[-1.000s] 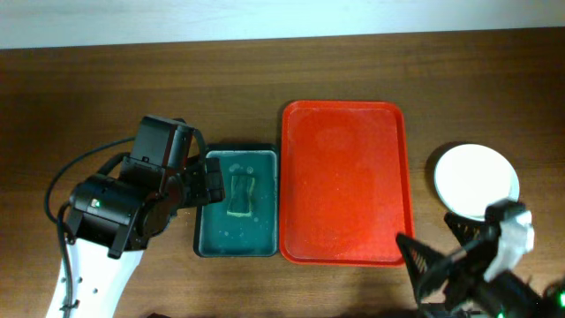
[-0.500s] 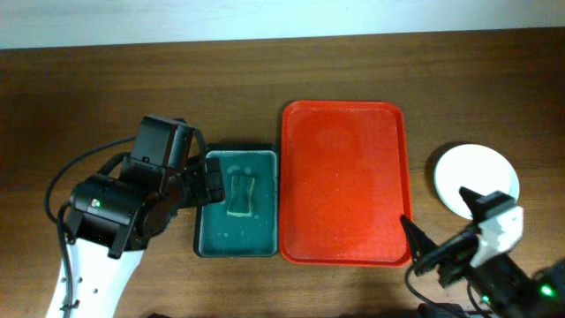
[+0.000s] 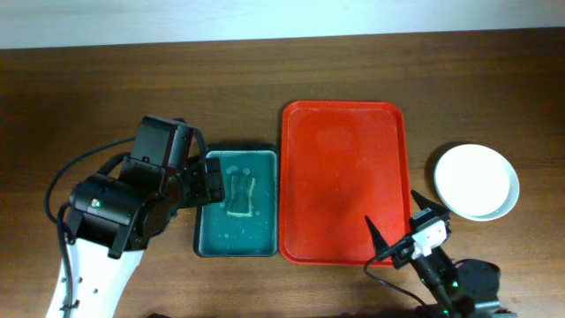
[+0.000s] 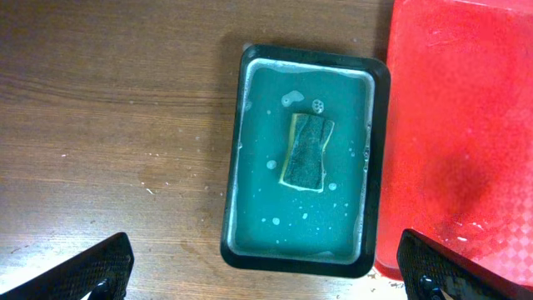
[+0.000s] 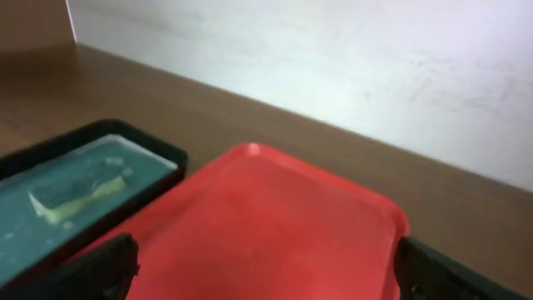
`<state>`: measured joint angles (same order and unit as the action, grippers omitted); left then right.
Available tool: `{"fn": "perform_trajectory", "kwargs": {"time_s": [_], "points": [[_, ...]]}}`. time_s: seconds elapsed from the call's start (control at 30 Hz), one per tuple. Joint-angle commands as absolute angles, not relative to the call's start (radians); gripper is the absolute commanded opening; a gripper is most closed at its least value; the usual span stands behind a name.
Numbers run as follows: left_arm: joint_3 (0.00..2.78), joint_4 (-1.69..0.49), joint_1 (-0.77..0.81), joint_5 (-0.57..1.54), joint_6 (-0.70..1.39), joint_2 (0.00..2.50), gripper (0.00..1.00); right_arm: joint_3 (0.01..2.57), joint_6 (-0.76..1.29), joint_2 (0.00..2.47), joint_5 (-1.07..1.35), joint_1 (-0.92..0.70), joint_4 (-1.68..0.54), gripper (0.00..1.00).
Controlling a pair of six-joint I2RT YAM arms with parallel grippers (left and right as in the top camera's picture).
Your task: Clean dirty plates on tray and stack at the side
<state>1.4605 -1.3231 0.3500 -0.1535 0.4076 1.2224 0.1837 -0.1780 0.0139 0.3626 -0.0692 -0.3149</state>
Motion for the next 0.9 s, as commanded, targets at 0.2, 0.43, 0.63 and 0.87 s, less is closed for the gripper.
{"fn": "perform_trajectory", "kwargs": {"time_s": [0.2,0.43,0.63,0.87], "points": [[1.462,-1.322,0.344,-0.160,0.392,1.211,0.99,0.006,-0.153,0.003,0.354,-0.076,-0.033,0.98],[1.462,-1.322,0.344,-0.160,0.392,1.211,0.99,0.006,-0.152,0.004,0.354,-0.076,-0.047,0.99],[1.462,-1.322,0.344,-0.160,0.392,1.211,0.99,0.006,-0.152,0.004,0.354,-0.076,-0.047,0.98],[1.443,-1.299,0.344,-0.231,0.392,1.158,0.99,0.006,-0.152,0.004,0.354,-0.076,-0.047,0.98]]}}
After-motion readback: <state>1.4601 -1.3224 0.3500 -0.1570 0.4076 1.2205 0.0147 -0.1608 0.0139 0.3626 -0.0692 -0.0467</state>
